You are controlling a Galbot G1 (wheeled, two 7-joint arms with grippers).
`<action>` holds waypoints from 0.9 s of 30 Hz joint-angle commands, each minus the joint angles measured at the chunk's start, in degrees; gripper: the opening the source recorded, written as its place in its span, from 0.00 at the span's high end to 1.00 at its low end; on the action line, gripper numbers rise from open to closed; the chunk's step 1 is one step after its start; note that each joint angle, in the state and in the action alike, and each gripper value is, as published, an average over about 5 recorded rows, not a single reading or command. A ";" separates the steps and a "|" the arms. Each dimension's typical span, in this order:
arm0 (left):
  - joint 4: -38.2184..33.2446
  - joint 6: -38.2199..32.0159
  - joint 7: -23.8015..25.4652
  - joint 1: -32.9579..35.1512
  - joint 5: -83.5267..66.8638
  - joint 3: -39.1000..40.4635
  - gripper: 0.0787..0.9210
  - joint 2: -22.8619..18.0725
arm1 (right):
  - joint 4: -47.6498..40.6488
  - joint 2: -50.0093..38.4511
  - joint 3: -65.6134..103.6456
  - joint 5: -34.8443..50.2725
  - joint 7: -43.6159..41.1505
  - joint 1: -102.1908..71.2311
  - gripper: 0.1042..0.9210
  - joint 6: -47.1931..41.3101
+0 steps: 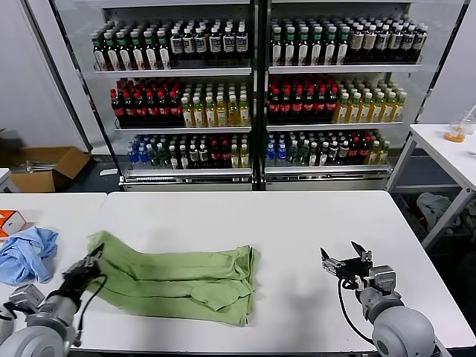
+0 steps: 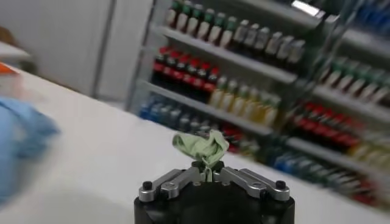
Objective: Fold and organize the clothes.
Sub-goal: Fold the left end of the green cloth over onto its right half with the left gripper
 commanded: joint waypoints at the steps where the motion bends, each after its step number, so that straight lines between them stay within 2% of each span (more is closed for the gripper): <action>1: -9.49 -0.25 1.63 -2.24 -19.41 10.21 0.97 -6.76 | 0.13 -0.11 -0.06 0.01 -0.04 0.14 0.12 0.05; 8: -5.24 -0.88 1.14 -4.97 -15.57 19.83 0.97 -10.09 | -0.27 -0.18 -0.52 -0.02 -0.17 0.64 0.12 0.22; 17: 1.75 -0.38 0.17 -8.89 -6.70 27.21 0.97 -13.25 | -0.35 -0.23 -0.89 0.00 -0.39 1.02 0.12 0.47; 27: 3.37 2.96 2.83 -9.18 1.74 29.87 0.94 -11.98 | -0.45 -0.33 -0.64 0.17 -0.35 1.55 0.12 0.45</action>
